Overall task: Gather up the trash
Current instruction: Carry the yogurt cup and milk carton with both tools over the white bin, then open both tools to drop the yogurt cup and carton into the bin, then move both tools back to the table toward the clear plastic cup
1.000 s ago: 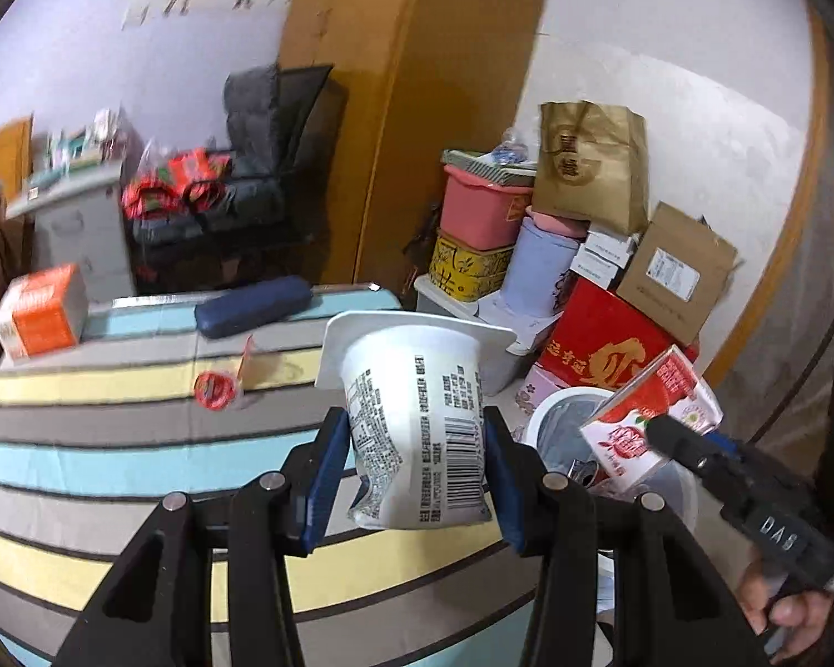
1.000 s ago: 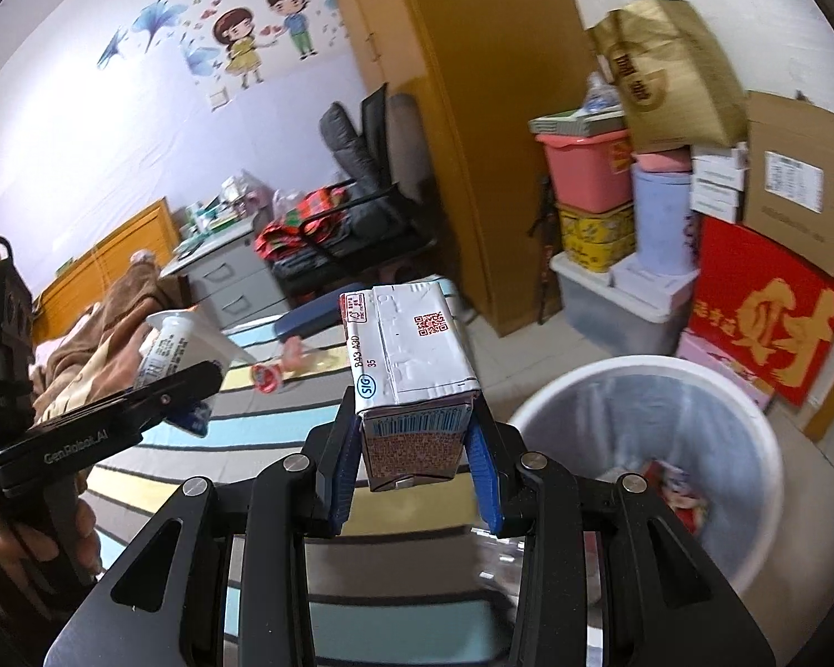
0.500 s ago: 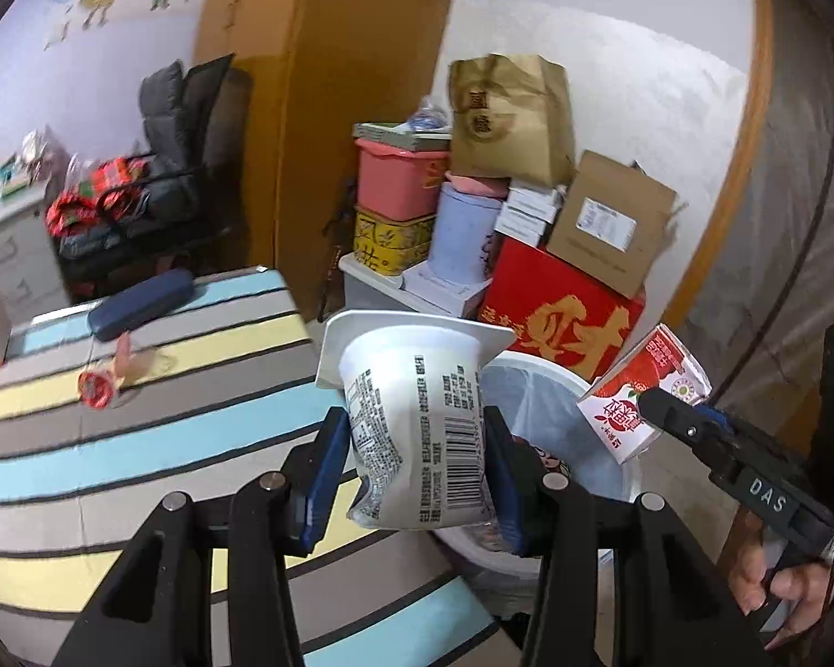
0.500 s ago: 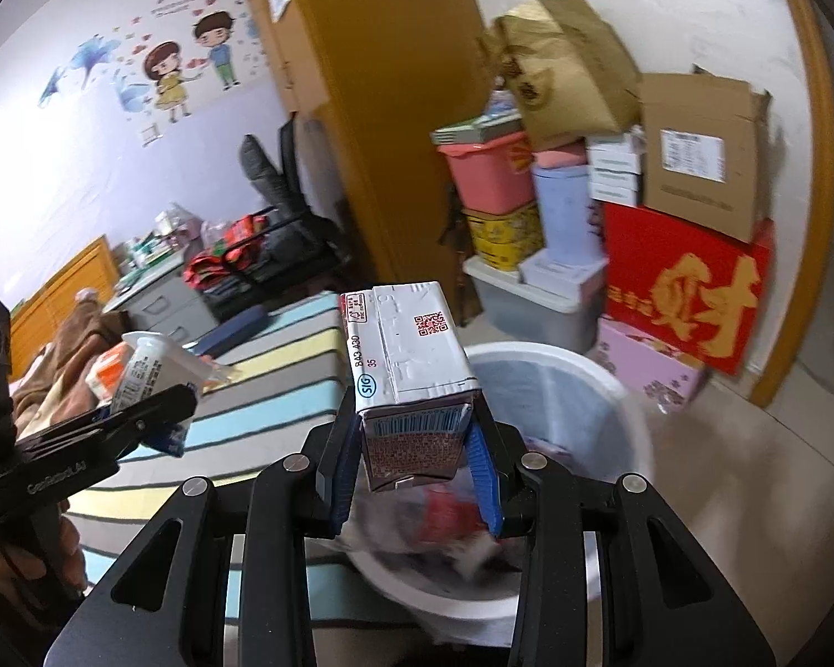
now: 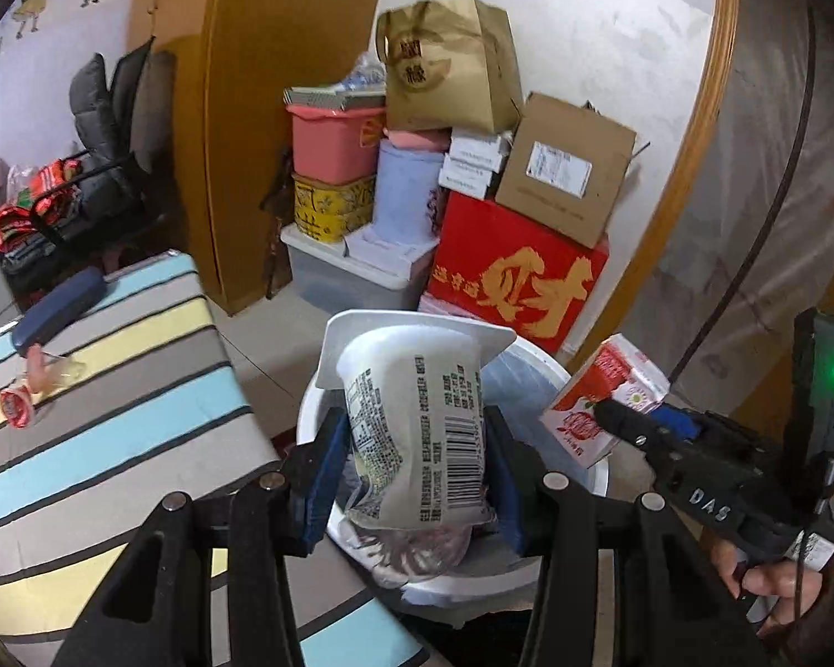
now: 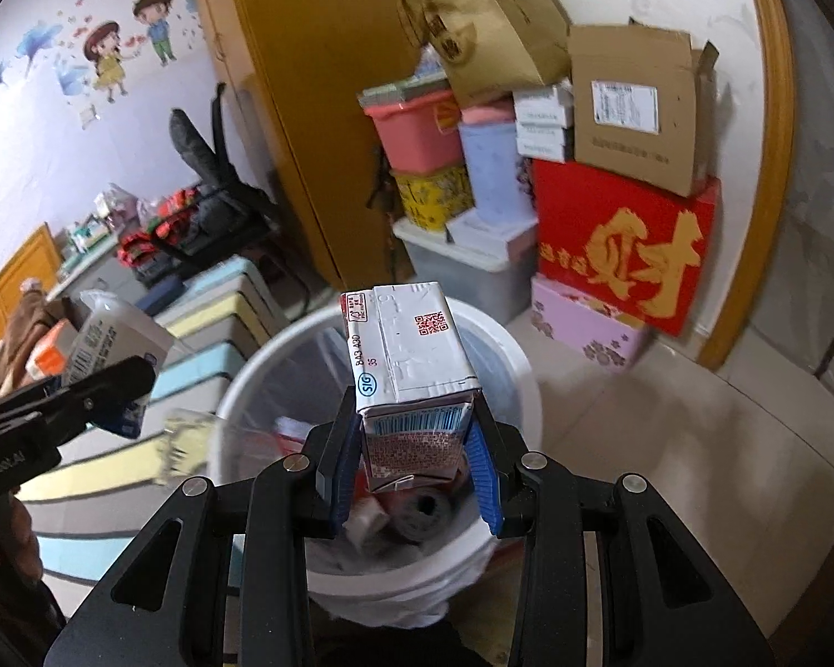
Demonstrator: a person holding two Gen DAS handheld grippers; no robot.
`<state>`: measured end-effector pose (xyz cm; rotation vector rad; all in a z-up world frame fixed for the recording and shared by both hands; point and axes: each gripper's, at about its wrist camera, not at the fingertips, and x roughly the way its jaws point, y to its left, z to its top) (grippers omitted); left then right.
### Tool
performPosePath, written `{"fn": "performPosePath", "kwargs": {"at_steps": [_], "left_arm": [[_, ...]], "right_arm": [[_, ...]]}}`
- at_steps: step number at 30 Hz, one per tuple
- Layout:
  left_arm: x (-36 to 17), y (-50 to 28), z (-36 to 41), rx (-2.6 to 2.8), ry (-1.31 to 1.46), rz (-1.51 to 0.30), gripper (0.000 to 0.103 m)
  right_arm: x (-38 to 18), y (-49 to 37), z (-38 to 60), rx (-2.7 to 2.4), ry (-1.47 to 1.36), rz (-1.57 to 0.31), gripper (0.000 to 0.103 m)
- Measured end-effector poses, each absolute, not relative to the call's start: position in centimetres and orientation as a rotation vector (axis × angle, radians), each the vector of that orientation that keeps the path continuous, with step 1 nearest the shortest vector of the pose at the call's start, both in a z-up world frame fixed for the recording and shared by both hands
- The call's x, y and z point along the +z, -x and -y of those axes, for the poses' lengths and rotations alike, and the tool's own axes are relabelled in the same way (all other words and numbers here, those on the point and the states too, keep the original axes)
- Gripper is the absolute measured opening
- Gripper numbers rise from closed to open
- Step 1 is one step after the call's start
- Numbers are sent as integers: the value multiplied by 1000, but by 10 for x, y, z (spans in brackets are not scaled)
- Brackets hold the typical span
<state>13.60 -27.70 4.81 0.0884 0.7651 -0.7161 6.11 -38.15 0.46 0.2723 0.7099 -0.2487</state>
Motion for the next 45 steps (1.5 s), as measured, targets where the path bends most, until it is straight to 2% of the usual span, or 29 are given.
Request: {"fn": "performPosePath", "kwargs": {"at_steps": [7, 8, 9, 10, 13, 27, 45], "left_arm": [[35, -143, 297, -742, -126, -801, 50], [35, -143, 297, -746, -119, -803, 52], [35, -143, 298, -749, -116, -799, 60], [35, -143, 298, -746, -115, -794, 65], [34, -143, 295, -751, -101, -797, 66], [47, -137, 248, -691, -20, -748, 67], [52, -136, 152, -531, 66, -707, 68]], "right_arm": [[-11, -69, 383, -232, -248, -789, 37], [-12, -68, 384, -234, -252, -794, 37], [-12, -68, 384, -235, -256, -794, 37], [-11, -68, 385, -237, -262, -793, 39], [-9, -68, 385, -233, -269, -791, 65], [3, -66, 368, -217, -264, -740, 65], [21, -77, 305, -58, -196, -668, 65]]}}
